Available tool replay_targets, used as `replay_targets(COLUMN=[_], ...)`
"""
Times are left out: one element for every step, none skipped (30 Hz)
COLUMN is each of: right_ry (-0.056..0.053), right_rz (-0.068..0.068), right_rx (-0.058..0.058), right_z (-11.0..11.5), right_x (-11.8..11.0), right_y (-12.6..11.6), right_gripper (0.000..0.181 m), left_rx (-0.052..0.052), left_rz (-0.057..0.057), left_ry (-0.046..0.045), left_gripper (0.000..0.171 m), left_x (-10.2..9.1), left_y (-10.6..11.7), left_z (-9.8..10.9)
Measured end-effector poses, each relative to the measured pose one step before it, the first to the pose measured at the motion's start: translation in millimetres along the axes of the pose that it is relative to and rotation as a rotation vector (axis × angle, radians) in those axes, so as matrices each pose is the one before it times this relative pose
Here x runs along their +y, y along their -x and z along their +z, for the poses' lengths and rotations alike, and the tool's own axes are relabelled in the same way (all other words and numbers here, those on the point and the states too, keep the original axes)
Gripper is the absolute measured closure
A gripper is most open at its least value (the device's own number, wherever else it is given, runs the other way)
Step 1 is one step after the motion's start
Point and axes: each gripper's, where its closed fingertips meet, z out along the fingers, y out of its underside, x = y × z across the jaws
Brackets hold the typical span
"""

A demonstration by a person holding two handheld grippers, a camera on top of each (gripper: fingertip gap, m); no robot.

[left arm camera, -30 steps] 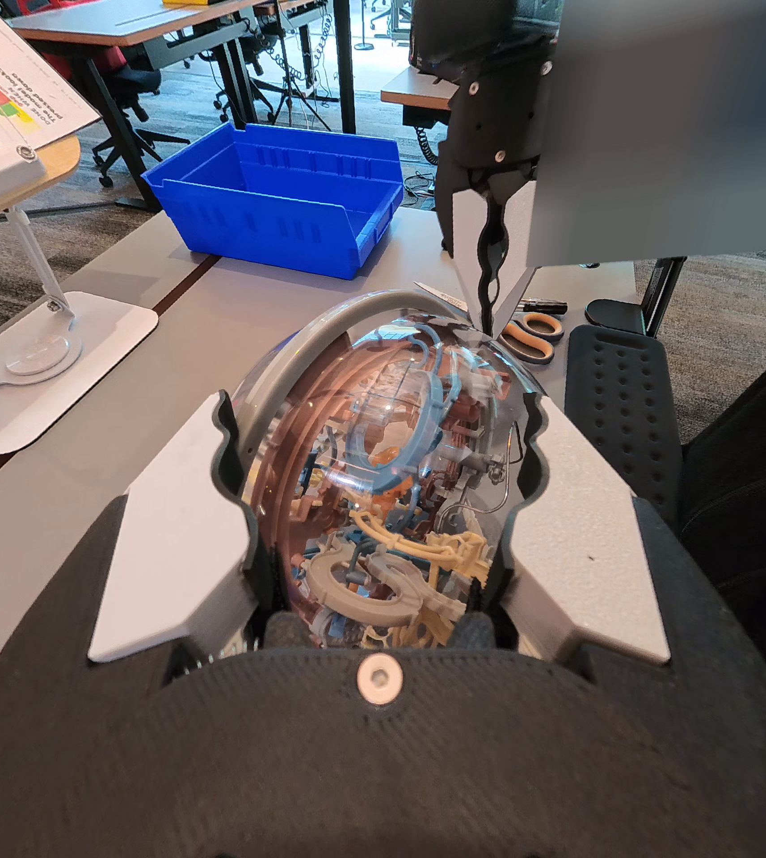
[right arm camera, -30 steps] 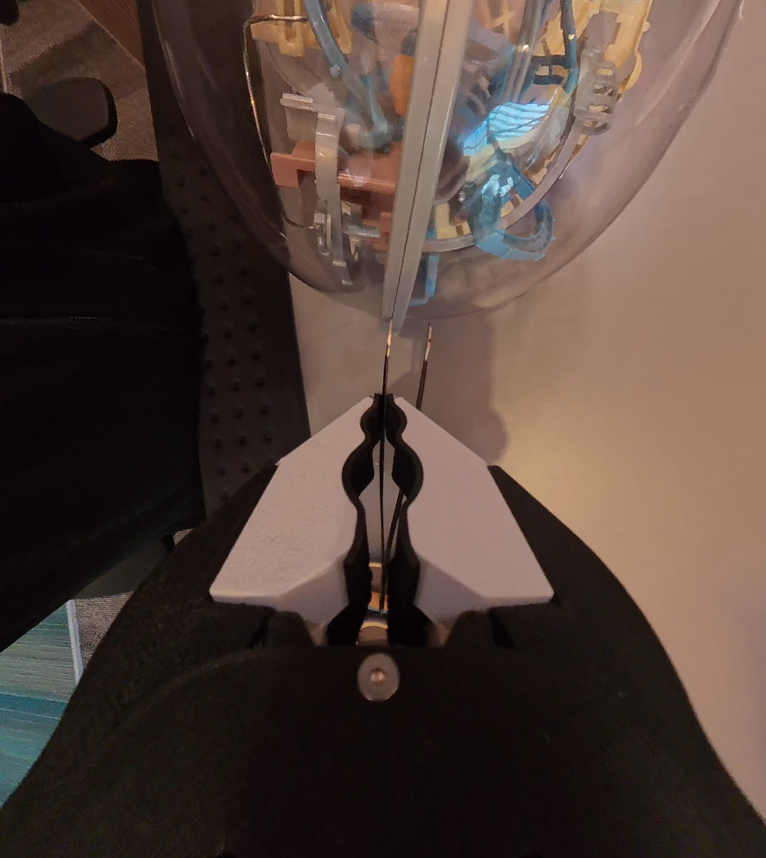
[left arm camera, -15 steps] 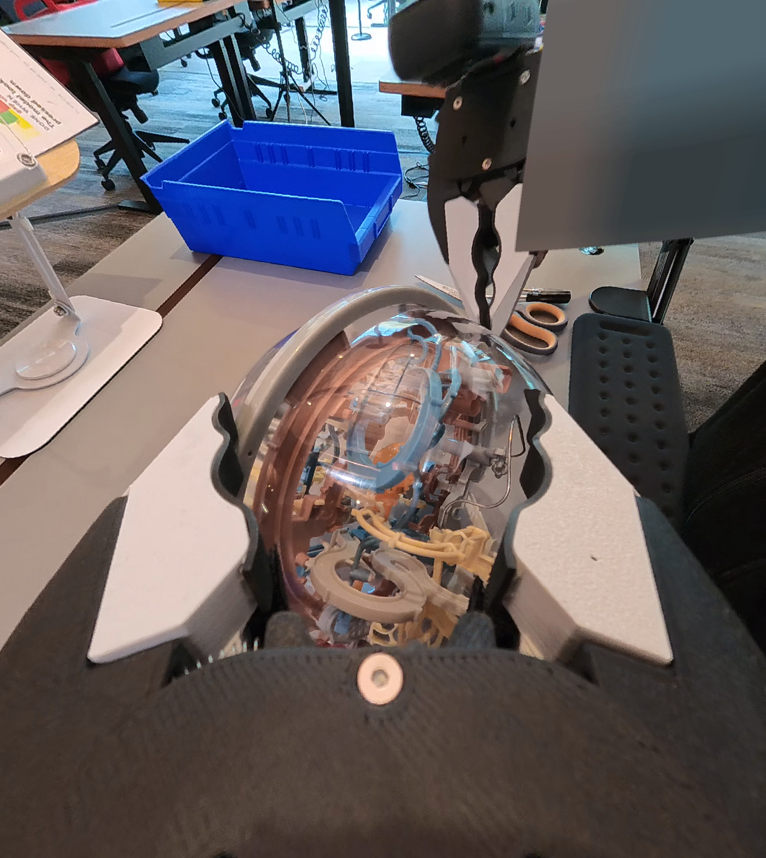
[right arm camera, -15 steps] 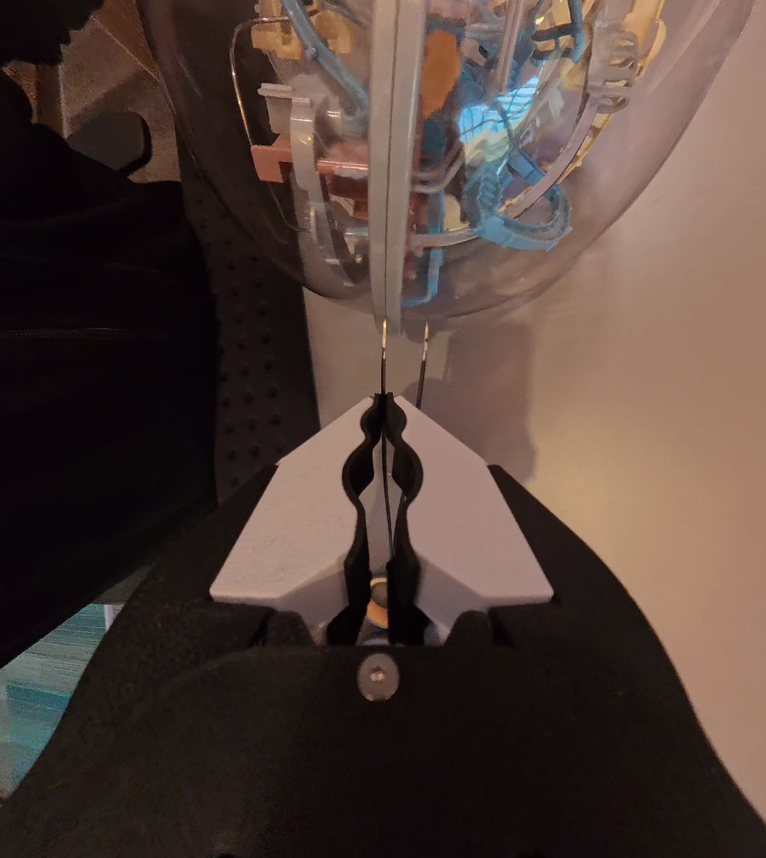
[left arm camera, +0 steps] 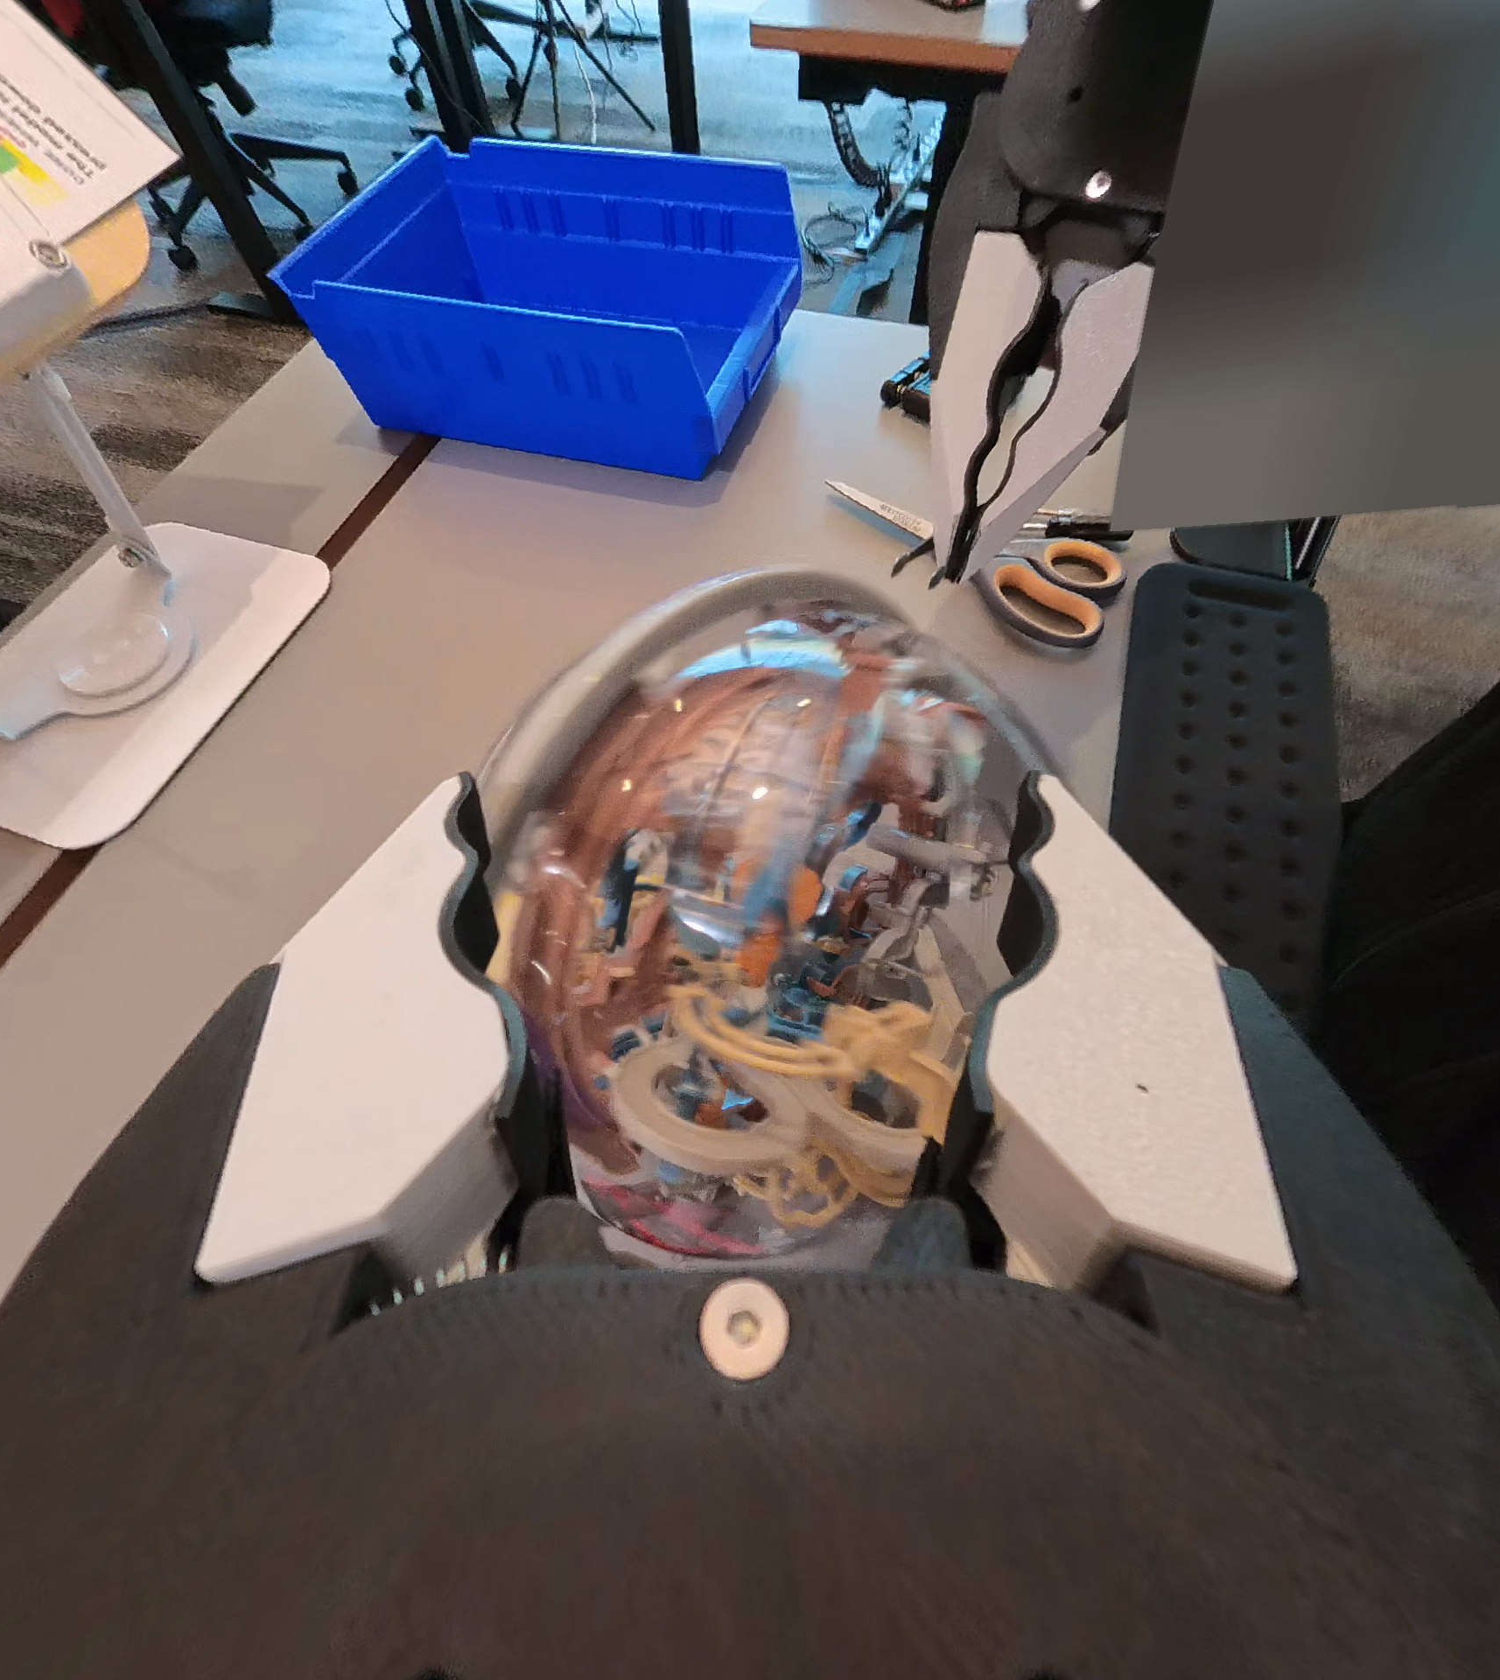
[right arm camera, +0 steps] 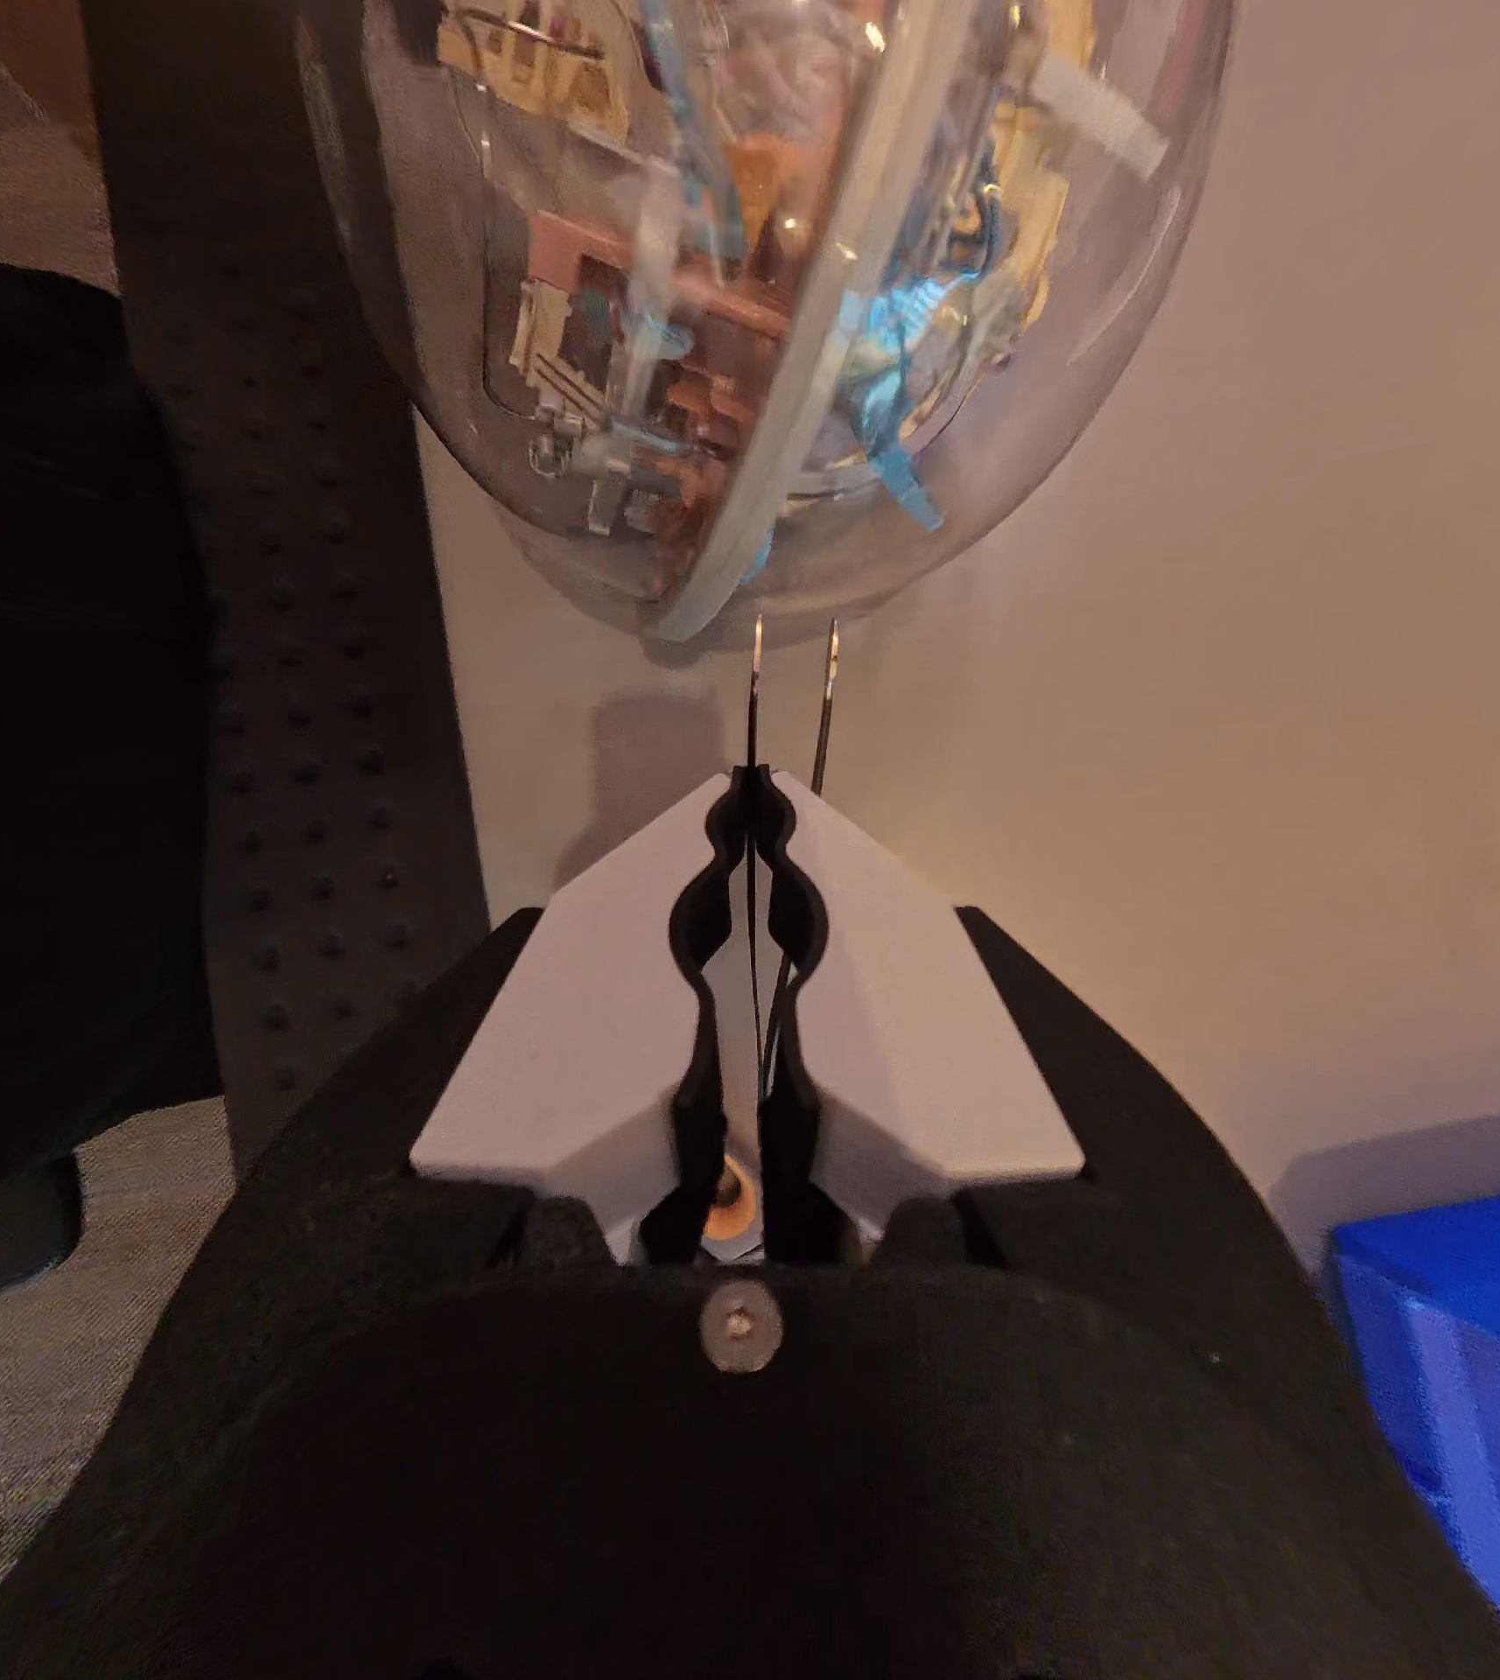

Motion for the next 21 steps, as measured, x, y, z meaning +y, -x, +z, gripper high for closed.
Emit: replay_targets(right_ry=[-0.02, -0.0235, -0.0224, -0.0186, -0.0196, -0.024, -0.0246, -0.0161, -0.0054, -0.0018, -0.0074, -0.0136, -0.0125, -0.0083, -0.009, -0.0144, -0.0132, -0.0023, 0.0023, -0.0031, -0.0078], right_rz=[-0.0112, -0.0163, -0.0132, -0.0002, 0.0048, 0.0058, 0.0083, 0.0041, -0.0057, -0.01, -0.0074, -0.004, -0.0113, -0.0261, -0.0301, -0.0319, -0.0377, -0.0344, -0.0301, -0.03, -0.0248], right_rx=[0.0255, 0.0318, 0.027, 0.0088, 0.0026, -0.003, -0.0095, 0.0021, 0.0186, 0.0204, 0.0143, 0.0093, 0.0138, 0.0254, 0.0286, 0.0223, 0.0221, 0.0265, 0.0258, 0.0239, 0.016], right_z=[-2.08, -2.1, -1.26, 0.18, 1.03, 0.76, 0.3, -0.03, -0.5, -1.02, -1.04, -1.08, -1.31, -1.25, -1.22, -1.07, -0.89, -0.35, -0.09, -0.48, -1.03], right_x=[-3.65, -4.36, -4.1, -2.64, -1.55, -1.35, -1.39, -0.63, 0.79, 1.29, 0.6, -0.23, -0.44, -0.56, -1.23, -2.64, -2.93, -1.84, -1.19, -2.1, -2.89], right_y=[-1.48, -3.26, -3.46, -1.97, -1.68, -0.59, 1.06, 0.23, -1.19, -1.4, -0.57, -0.07, -0.41, -1.39, -1.33, -0.04, 0.46, -0.31, -0.71, -0.55, 0.27], right_gripper=[0.181, 0.181, 0.181, 0.181, 0.181, 0.181, 0.181, 0.181, 0.181, 0.181, 0.181, 0.181, 0.181, 0.181, 0.181, 0.181, 0.181, 0.181, 0.181, 0.181, 0.181], left_rx=[0.0104, 0.0105, 0.0032, -0.0204, -0.0152, 0.0085, 0.0102, 0.0034, -0.0045, -0.0069, 0.0024, 0.003, -0.0073, -0.009, -0.0035, -0.01, -0.0079, 0.0056, 0.0064, 0.0048, 0.0237], left_rz=[0.0065, 0.0052, 0.0062, 0.0148, 0.0168, -0.0043, -0.0033, 0.0104, 0.0106, 0.0097, 0.0038, 0.0071, 0.0154, 0.0156, 0.0167, 0.0222, 0.0239, 0.0282, 0.0342, 0.0329, 0.0337], left_ry=[0.00581, 0.00922, 0.02815, 0.02764, 0.01926, 0.00944, 0.00751, 0.01306, 0.01776, 0.0159, 0.00602, 0.00343, 0.00016, -0.00004, -0.00287, -0.01794, -0.01737, -0.01285, -0.02675, -0.03009, -0.01219], left_gripper=[0.062, 0.066, 0.071, 0.064, 0.066, 0.069, 0.074, 0.076, 0.076, 0.075, 0.075, 0.076, 0.077, 0.078, 0.079, 0.082, 0.088, 0.093, 0.099, 0.109, 0.116], left_x=[-2.4, -0.87, 2.87, 3.22, 1.37, -0.99, -1.62, -0.37, 0.72, 0.46, -0.69, -1.24, -2.31, -3.31, -5.02, -8.73, -9.96, -9.98, -12.31, -12.6, -8.84], left_y=[-0.49, -0.23, 1.02, 4.38, 4.3, 1.63, 0.78, 0.56, 1.31, 1.62, 0.21, -0.3, 0.17, -0.36, -1.34, -0.98, -1.65, -4.23, -4.83, -4.65, -7.18], left_z=[0.24, 1.78, 3.61, 4.26, 1.93, -0.02, -0.24, 0.61, 0.92, 0.8, 0.42, 0.4, 0.43, 0.14, -0.1, -0.35, 0.37, 1.86, 3.15, 5.0, 7.2])
